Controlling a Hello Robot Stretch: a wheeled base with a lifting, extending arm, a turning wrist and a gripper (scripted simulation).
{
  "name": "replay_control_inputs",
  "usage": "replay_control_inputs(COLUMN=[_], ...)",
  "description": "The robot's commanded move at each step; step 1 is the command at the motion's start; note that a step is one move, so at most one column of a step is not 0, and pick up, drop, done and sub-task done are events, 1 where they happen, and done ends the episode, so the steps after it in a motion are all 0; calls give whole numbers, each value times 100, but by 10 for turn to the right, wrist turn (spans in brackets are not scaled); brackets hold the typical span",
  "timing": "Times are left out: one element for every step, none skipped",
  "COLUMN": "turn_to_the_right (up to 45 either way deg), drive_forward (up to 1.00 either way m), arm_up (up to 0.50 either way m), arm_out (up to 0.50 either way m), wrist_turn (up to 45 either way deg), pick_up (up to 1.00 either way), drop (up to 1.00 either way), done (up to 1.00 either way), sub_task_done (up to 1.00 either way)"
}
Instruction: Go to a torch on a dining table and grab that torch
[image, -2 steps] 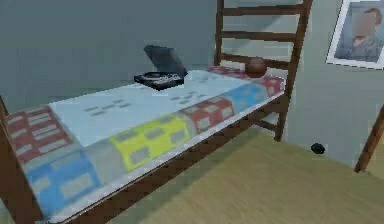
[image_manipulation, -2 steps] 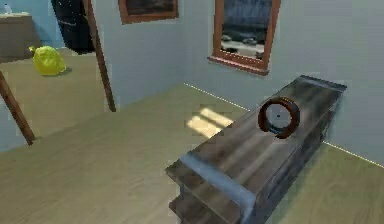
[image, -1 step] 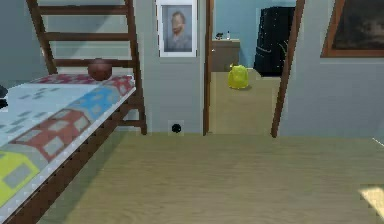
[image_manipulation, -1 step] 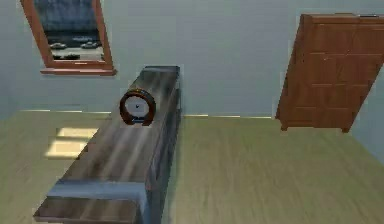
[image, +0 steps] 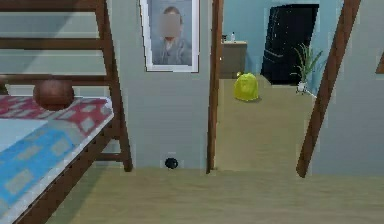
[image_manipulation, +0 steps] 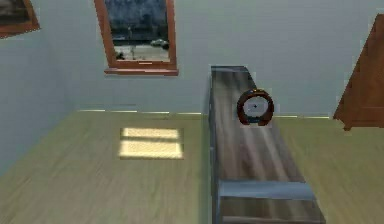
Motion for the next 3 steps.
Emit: replay_control_inputs(turn_to_the_right=[210,0,30], drive_forward=[0,100,0], arm_up=[0,0,0], arm_out=[0,0,0], wrist_turn=[0,0,0], pick_up=[0,0,0], drop=[0,0,0], done=[0,0,0], sub_task_done=[0,0,0])
